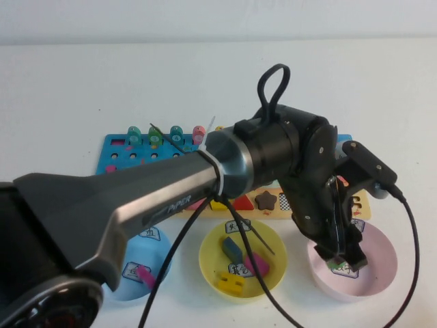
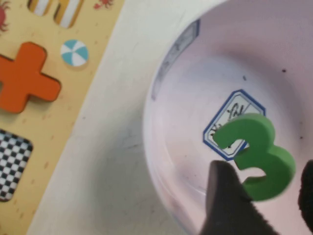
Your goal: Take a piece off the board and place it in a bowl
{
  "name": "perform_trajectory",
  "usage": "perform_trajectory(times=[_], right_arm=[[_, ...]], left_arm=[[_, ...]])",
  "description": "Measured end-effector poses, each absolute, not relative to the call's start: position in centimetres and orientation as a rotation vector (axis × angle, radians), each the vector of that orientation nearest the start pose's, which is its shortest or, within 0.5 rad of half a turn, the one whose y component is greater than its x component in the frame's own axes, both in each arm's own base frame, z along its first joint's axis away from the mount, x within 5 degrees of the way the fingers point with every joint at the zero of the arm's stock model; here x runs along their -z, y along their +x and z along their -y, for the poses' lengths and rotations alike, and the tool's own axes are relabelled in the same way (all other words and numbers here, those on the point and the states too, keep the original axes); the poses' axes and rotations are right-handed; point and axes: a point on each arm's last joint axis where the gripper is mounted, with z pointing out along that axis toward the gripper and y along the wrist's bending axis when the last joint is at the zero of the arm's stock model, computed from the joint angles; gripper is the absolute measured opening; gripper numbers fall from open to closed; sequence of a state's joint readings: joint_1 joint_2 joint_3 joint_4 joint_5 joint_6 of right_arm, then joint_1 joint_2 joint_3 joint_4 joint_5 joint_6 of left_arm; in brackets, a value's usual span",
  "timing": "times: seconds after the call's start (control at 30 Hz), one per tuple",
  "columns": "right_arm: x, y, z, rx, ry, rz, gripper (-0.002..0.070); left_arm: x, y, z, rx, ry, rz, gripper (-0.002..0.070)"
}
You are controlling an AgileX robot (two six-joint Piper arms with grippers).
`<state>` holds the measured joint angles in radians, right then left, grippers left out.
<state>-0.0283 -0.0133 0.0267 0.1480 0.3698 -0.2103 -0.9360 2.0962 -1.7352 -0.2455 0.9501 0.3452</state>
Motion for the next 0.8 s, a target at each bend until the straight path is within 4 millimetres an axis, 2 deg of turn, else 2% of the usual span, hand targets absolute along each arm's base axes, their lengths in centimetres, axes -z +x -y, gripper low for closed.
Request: perform_trajectory(times=[0.13, 0.27, 0.37, 0.47, 0.53, 0.57, 0.67, 0.8], right_arm=[[-17.2, 5.3, -0.3, 0.018, -0.077, -1.861, -0.0017], [-17.2, 5.3, -0.3, 0.018, -0.077, -1.861, -0.0017], [-17.2, 5.3, -0.3, 0.018, -0.077, -1.861, -0.0017], [-17.2, 5.3, -0.3, 0.018, -0.077, -1.861, -0.0017], [-17.2, 5.3, -0.3, 0.018, -0.077, -1.861, -0.0017], [-17.2, 5.3, -0.3, 0.018, -0.077, -1.861, -0.0017], [-17.2, 5.3, -0.3, 0.018, -0.077, -1.861, -0.0017], [-17.2, 5.3, -0.3, 0.018, -0.077, -1.861, -0.0017]], left_arm=[[-21.8, 26.4, 37.0, 0.410, 1.516, -2.390, 0.0384], [-23.1, 26.7, 36.2, 0.380, 1.471, -2.318, 0.0398], [-24.8, 26.0, 35.0, 0.405, 1.385, -2.215, 0.0323], [-26.1, 24.6, 32.5, 0.431, 1.278, -2.102, 0.0146], [-26.7, 23.4, 30.3, 0.442, 1.210, -2.034, 0.0061], [-26.6, 22.8, 29.2, 0.443, 1.190, -2.020, 0.0043], [-28.1, 21.0, 26.2, 0.457, 1.106, -1.934, 0.0013], [-30.8, 17.3, 21.2, 0.497, 0.990, -1.771, 0.0001]])
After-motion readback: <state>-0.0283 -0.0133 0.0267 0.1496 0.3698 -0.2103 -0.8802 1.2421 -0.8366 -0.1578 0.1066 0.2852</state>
